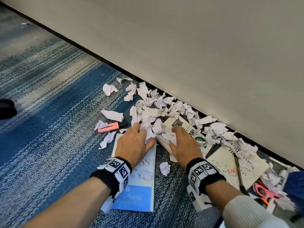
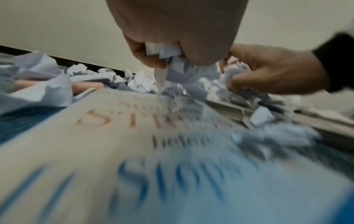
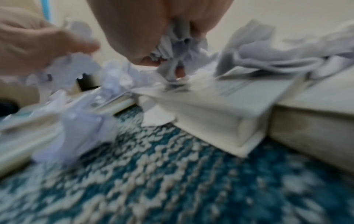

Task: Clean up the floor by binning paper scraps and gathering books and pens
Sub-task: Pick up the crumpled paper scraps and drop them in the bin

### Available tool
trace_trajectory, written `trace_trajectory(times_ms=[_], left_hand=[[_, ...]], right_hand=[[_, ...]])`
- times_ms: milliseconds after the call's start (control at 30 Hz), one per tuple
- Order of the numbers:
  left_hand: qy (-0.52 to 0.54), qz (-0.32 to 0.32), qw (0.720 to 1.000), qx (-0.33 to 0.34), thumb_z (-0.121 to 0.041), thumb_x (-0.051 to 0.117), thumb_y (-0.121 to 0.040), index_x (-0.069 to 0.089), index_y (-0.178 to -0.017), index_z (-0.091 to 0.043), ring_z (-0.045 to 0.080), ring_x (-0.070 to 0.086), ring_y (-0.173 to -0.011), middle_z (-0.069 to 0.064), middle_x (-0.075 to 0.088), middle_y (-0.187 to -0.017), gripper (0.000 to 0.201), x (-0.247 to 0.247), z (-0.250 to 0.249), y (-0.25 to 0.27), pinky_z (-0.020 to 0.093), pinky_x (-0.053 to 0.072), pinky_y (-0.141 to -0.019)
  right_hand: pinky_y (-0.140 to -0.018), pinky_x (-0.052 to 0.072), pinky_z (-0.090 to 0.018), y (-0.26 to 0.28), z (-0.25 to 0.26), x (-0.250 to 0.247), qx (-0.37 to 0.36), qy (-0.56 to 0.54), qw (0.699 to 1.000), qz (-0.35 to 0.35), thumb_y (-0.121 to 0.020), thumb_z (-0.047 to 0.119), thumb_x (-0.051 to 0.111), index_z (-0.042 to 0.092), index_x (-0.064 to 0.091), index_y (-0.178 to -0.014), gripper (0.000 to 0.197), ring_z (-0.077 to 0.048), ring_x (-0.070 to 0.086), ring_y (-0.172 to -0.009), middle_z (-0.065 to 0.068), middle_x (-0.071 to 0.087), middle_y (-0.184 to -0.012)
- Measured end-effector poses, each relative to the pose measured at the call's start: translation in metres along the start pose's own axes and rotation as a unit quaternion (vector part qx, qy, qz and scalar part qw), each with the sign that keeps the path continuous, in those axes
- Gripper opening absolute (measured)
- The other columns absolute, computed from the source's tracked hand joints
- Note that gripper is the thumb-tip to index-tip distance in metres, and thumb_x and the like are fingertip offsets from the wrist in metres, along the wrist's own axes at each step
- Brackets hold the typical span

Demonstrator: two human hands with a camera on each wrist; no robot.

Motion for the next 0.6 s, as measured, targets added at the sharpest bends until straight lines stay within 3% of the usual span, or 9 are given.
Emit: trace_trajectory(times_ms=[67,100,167,233,333,400,433,500,600], left_hand=[[0.004,-0.009,1.000,-0.009,-0.053,0.042,-0.092,0.059,-0.098,-0.014,0.011,0.041,-0.090,0.001,0.043,-0.106,0.043,-0.003,0.003,-0.015,0.025,0.049,-0.072],[0.009,-0.011,1.000,-0.009,-0.050,0.048,-0.092,0.060,-0.100,-0.012,0.013,0.041,-0.095,0.003,0.044,-0.111,0.040,-0.003,0.007,-0.020,0.027,0.051,-0.078],[0.025,-0.007,1.000,-0.003,-0.043,0.056,-0.091,0.061,-0.104,-0.008,0.018,0.042,-0.108,0.008,0.043,-0.122,0.037,0.002,0.013,-0.024,0.034,0.052,-0.089],[0.050,0.000,0.999,0.013,-0.034,0.061,-0.091,0.056,-0.114,-0.002,0.032,0.034,-0.133,0.017,0.033,-0.143,0.040,0.012,0.017,-0.025,0.046,0.044,-0.105],[0.086,0.026,0.995,0.037,-0.022,0.064,-0.090,0.028,-0.147,-0.010,0.044,0.000,-0.146,0.019,-0.009,-0.160,0.068,0.026,0.012,-0.030,0.054,0.028,-0.114],[0.057,0.098,0.992,0.054,-0.026,0.056,-0.095,0.006,-0.155,-0.030,0.045,-0.005,-0.146,0.013,-0.018,-0.160,0.078,0.039,0.007,-0.033,0.054,0.026,-0.114],[0.026,0.127,0.989,0.068,-0.031,0.051,-0.097,0.006,-0.154,-0.035,0.045,-0.003,-0.146,0.013,-0.014,-0.161,0.073,0.043,0.007,-0.034,0.055,0.025,-0.115],[-0.011,0.143,0.986,0.079,-0.036,0.046,-0.098,0.026,-0.150,-0.032,0.045,0.010,-0.144,0.014,0.004,-0.161,0.056,0.044,0.009,-0.033,0.054,0.027,-0.116],[-0.037,0.120,0.987,0.101,-0.034,0.050,-0.095,0.046,-0.135,-0.022,0.031,0.038,-0.126,0.011,0.039,-0.143,0.041,0.034,0.011,-0.033,0.044,0.042,-0.105]], right_hand=[[-0.084,0.048,-0.037,0.003,-0.015,-0.003,0.035,-0.044,0.998,-0.010,-0.086,0.021,0.060,0.019,0.043,-0.133,0.051,-0.030,0.059,-0.102,-0.008,0.056,-0.121],[-0.086,0.047,-0.038,0.004,-0.020,-0.005,0.044,-0.055,0.997,-0.020,-0.085,0.023,0.057,0.018,0.049,-0.131,0.046,-0.030,0.059,-0.102,-0.008,0.058,-0.117],[-0.081,0.047,-0.038,0.006,-0.027,-0.010,0.057,-0.049,0.996,-0.044,-0.082,0.034,0.047,0.013,0.063,-0.112,0.040,-0.032,0.060,-0.094,-0.009,0.062,-0.100],[-0.072,0.051,-0.038,0.009,-0.029,-0.014,0.050,-0.031,0.996,-0.062,-0.080,0.041,0.042,0.011,0.068,-0.096,0.043,-0.028,0.059,-0.079,-0.006,0.057,-0.087],[-0.062,0.051,-0.031,0.022,-0.013,-0.010,0.011,0.019,0.999,-0.034,-0.084,0.054,0.045,0.014,0.065,-0.091,0.046,-0.014,0.052,-0.073,0.000,0.049,-0.095],[-0.064,0.053,-0.031,0.037,0.005,0.007,-0.043,0.052,0.997,0.038,-0.085,0.064,0.042,0.017,0.059,-0.101,0.053,-0.014,0.052,-0.085,0.000,0.047,-0.109],[-0.065,0.055,-0.032,0.047,0.013,0.019,-0.076,0.075,0.991,0.079,-0.087,0.063,0.042,0.017,0.054,-0.107,0.051,-0.016,0.052,-0.092,-0.001,0.045,-0.116],[-0.065,0.058,-0.036,0.066,0.020,0.042,-0.113,0.118,0.976,0.143,-0.090,0.051,0.049,0.017,0.043,-0.114,0.041,-0.025,0.052,-0.105,-0.007,0.043,-0.125],[-0.054,0.055,-0.036,0.077,0.022,0.053,-0.102,0.127,0.969,0.188,-0.084,0.023,0.065,0.015,0.040,-0.114,0.040,-0.038,0.051,-0.113,-0.015,0.038,-0.127]])
Point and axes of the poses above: each hand's wrist, its own y-axis away from the middle knuckle, its own x-axis out of the palm, z = x × y, the point moved 5 cm from there along -y, towards the middle knuckle
